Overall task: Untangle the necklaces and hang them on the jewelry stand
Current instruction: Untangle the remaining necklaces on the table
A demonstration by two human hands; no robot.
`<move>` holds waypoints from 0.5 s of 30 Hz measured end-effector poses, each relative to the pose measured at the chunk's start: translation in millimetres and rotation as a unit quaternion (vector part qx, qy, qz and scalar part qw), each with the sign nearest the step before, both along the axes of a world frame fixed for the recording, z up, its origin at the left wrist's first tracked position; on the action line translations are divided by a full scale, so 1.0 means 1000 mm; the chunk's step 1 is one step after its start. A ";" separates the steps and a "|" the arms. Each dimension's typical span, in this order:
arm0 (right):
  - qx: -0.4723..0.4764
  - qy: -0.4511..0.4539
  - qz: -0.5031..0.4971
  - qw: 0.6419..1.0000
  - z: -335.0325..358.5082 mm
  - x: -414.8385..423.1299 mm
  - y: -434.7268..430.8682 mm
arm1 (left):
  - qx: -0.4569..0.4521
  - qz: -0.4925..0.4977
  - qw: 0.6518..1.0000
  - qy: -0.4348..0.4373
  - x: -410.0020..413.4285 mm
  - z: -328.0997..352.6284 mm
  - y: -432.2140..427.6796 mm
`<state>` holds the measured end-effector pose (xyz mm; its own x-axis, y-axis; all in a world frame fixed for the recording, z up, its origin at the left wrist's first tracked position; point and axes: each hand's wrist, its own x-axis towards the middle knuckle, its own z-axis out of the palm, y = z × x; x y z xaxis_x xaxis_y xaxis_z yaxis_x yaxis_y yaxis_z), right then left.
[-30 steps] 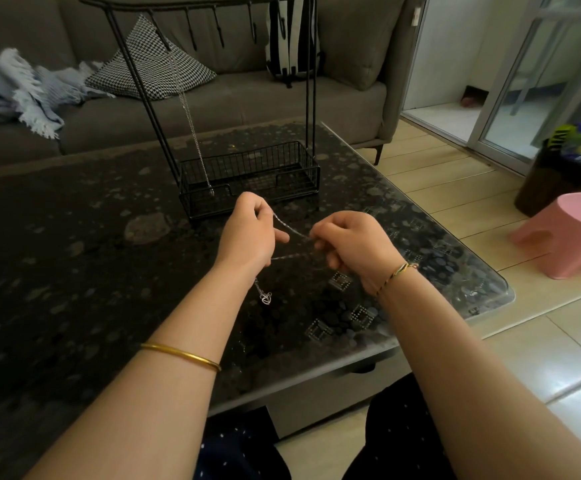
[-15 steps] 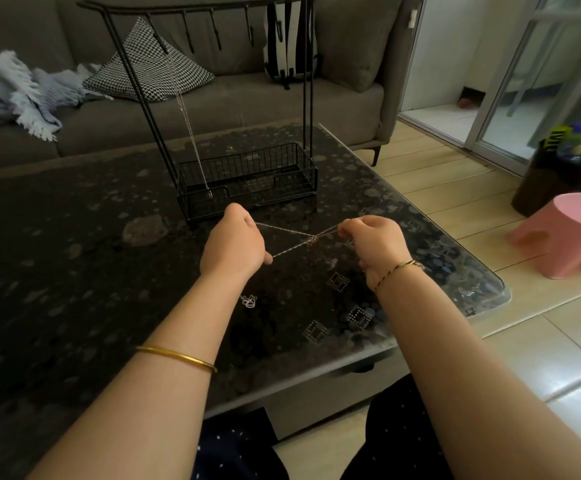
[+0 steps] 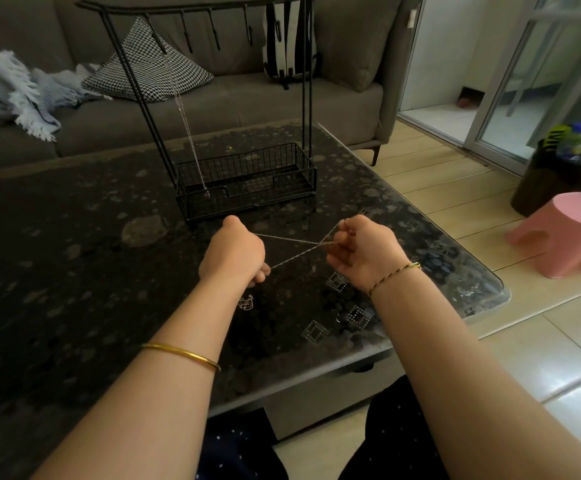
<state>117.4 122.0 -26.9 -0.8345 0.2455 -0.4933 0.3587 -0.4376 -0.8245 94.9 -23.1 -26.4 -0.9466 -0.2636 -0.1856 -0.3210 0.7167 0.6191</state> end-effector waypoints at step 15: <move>0.196 0.097 -0.085 0.972 -0.015 -0.014 -0.003 | 0.026 0.022 0.998 -0.058 -0.010 -0.012 -0.021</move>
<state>103.7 119.1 -42.3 -0.8331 0.5257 -0.1717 0.1297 -0.1161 -0.9847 85.3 -44.3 -38.3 -0.9058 -0.2915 -0.3076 -0.4229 0.6678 0.6125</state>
